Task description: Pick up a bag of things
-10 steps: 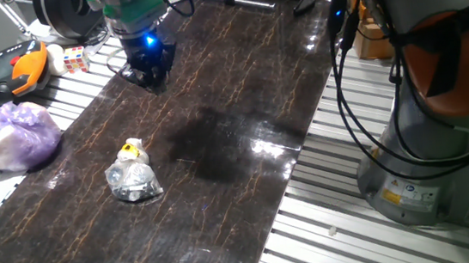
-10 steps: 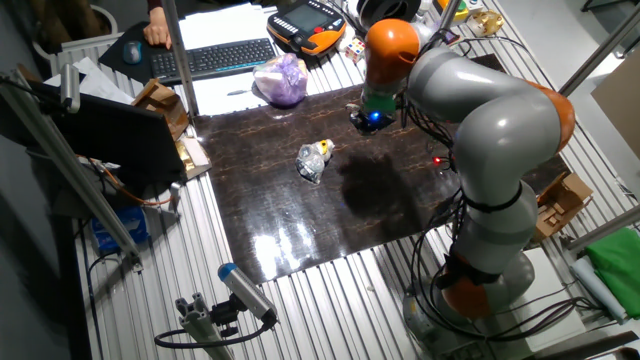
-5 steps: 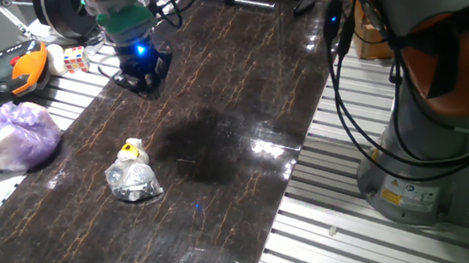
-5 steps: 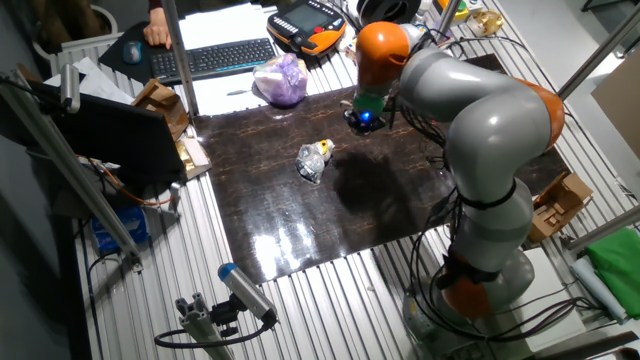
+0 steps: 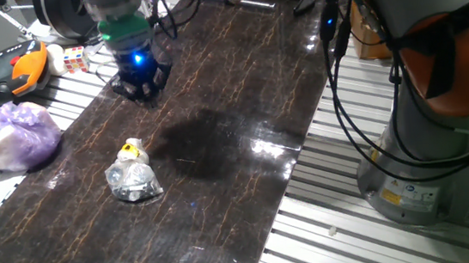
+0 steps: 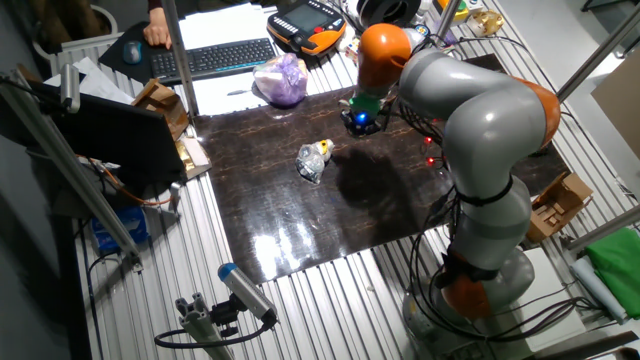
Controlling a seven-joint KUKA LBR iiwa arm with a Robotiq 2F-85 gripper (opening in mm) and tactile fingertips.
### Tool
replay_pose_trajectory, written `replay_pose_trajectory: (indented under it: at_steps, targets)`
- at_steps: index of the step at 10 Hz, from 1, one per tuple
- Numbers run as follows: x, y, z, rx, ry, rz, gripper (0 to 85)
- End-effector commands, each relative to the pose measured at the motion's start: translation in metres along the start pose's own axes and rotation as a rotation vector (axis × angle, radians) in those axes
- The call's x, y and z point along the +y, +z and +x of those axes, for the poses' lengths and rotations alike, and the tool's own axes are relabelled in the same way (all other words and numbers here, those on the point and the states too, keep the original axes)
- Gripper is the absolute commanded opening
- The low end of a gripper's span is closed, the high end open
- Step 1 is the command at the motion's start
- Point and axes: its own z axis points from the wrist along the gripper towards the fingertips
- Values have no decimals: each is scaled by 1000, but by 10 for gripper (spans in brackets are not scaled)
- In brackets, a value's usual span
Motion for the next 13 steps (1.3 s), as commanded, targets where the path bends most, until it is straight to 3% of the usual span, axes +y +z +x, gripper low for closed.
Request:
replay_pose_trajectory:
  at_steps: [1,2,3,6,7,9,11,13]
  targets:
    - [3,8,3,-4,6,-2,7]
    - [4,10,4,-9,3,7,7]
    - [4,10,4,8,-11,26,7]
    - [4,10,4,38,-3,37,7]
    - [4,10,4,31,20,36,7]
    - [4,10,4,-1,80,13,7]
    - [8,10,5,-9,103,-23,40]
    - [15,13,6,-3,101,-16,467]
